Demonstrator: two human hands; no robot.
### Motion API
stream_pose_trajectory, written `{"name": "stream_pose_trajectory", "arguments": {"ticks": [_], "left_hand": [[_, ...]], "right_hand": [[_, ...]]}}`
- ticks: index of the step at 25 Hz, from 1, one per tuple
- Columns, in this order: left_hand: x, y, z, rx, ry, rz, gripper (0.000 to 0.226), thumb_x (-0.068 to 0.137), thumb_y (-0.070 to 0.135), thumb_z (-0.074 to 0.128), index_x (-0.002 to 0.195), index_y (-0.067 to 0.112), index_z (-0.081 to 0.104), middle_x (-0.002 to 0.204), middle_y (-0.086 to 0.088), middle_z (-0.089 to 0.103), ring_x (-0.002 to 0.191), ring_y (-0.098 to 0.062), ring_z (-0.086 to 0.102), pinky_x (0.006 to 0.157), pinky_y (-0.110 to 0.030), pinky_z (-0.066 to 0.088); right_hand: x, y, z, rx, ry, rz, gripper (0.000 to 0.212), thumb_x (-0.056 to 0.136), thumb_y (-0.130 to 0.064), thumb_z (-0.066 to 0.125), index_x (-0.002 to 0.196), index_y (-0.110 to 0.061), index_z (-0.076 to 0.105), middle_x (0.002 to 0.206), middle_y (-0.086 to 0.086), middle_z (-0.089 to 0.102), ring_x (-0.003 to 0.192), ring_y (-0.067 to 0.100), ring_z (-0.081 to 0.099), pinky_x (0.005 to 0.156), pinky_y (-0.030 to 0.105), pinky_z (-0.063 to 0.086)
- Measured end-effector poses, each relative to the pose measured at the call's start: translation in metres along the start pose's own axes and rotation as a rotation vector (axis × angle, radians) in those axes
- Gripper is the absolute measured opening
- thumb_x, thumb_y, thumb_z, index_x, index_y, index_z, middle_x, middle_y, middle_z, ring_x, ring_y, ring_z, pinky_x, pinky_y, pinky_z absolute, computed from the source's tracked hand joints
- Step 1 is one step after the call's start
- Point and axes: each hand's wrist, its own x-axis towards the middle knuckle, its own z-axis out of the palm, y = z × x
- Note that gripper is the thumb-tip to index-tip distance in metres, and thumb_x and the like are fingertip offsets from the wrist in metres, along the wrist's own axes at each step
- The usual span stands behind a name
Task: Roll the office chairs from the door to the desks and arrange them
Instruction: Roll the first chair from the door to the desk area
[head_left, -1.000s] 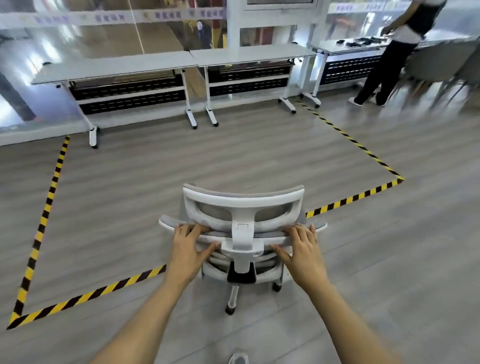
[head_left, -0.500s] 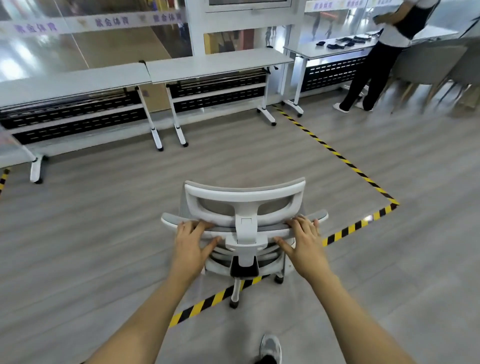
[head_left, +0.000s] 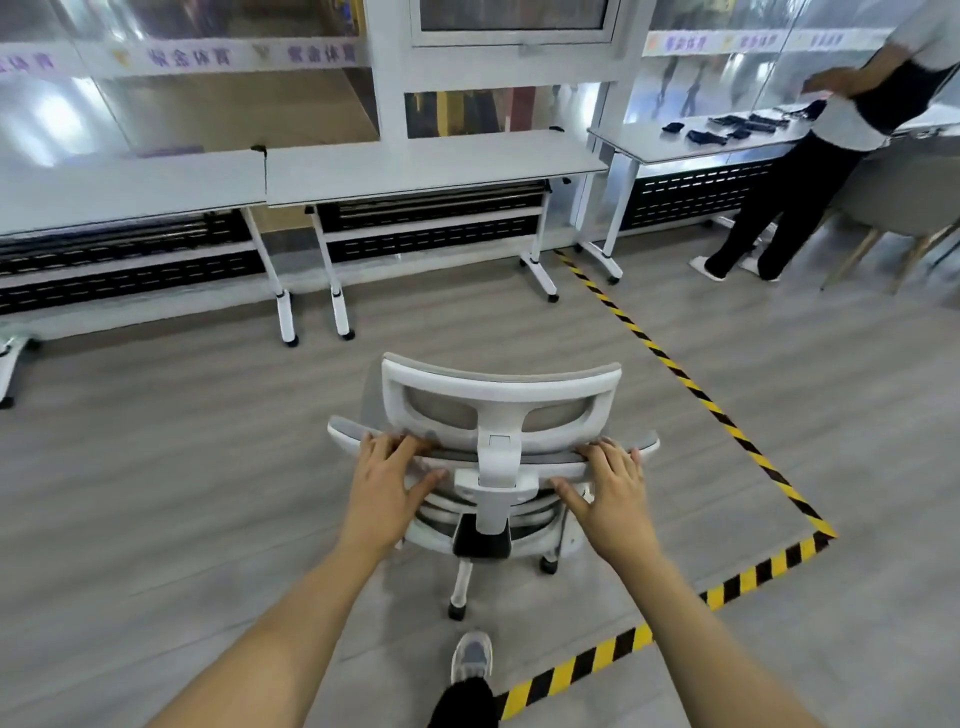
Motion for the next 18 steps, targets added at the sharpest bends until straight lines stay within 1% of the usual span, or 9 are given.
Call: {"name": "stream_pose_trajectory", "arguments": {"ticks": [2,4,7,9,12,15,18], "left_hand": [[0.066,-0.009,0.026,0.01,0.005,-0.001,0.037,0.087,0.054,0.06,0.112,0.026,0.062,0.103,0.004,0.054,0.106,-0.022,0.04,0.104,-0.043,0.039],[0.128,-0.015,0.051,0.024,-0.01,0.015,0.037,0.088,0.055,0.058,0.112,0.026,0.062,0.104,0.002,0.055,0.107,-0.026,0.044,0.109,-0.047,0.035],[0.223,-0.025,0.083,0.035,-0.062,-0.009,0.036,0.088,0.055,0.06,0.11,0.027,0.061,0.104,0.003,0.055,0.108,-0.028,0.045,0.104,-0.044,0.038],[0.276,-0.025,0.103,0.045,-0.064,-0.019,0.035,0.088,0.053,0.062,0.112,0.027,0.061,0.107,0.003,0.056,0.11,-0.027,0.045,0.104,-0.042,0.038],[0.358,-0.023,0.138,0.053,-0.038,-0.018,0.032,0.09,0.046,0.065,0.114,0.026,0.061,0.114,0.0,0.058,0.113,-0.023,0.042,0.108,-0.048,0.036],[0.444,-0.027,0.175,0.071,-0.038,-0.017,0.032,0.09,0.044,0.066,0.115,0.026,0.061,0.116,-0.001,0.057,0.112,-0.022,0.041,0.105,-0.045,0.038],[0.53,-0.027,0.217,0.104,-0.025,-0.038,0.034,0.091,0.046,0.062,0.118,0.025,0.06,0.12,0.001,0.056,0.115,-0.023,0.044,0.102,-0.042,0.041]], "right_hand": [[0.063,0.022,0.012,-0.003,-0.004,0.01,0.058,0.089,-0.066,0.05,0.122,-0.02,0.059,0.128,-0.001,0.057,0.131,0.024,0.047,0.119,0.051,0.023],[0.125,0.043,0.02,-0.002,-0.003,0.014,0.059,0.088,-0.068,0.049,0.122,-0.02,0.059,0.126,-0.002,0.058,0.13,0.024,0.048,0.117,0.052,0.025],[0.217,0.075,0.03,0.013,-0.035,0.059,0.062,0.085,-0.07,0.046,0.122,-0.022,0.059,0.123,-0.003,0.058,0.128,0.023,0.047,0.119,0.05,0.022],[0.267,0.095,0.038,0.016,-0.026,0.053,0.061,0.085,-0.071,0.045,0.121,-0.023,0.058,0.122,-0.004,0.057,0.128,0.022,0.047,0.12,0.05,0.021],[0.352,0.13,0.052,0.038,-0.007,0.041,0.06,0.086,-0.07,0.047,0.121,-0.023,0.058,0.121,-0.004,0.057,0.129,0.021,0.047,0.122,0.05,0.017],[0.435,0.172,0.069,0.014,0.044,0.013,0.057,0.087,-0.067,0.05,0.119,-0.021,0.06,0.121,-0.003,0.058,0.128,0.023,0.049,0.121,0.052,0.019],[0.524,0.21,0.081,0.035,0.044,0.023,0.05,0.089,-0.06,0.06,0.121,-0.021,0.059,0.124,-0.002,0.057,0.131,0.022,0.046,0.123,0.05,0.017]]}}
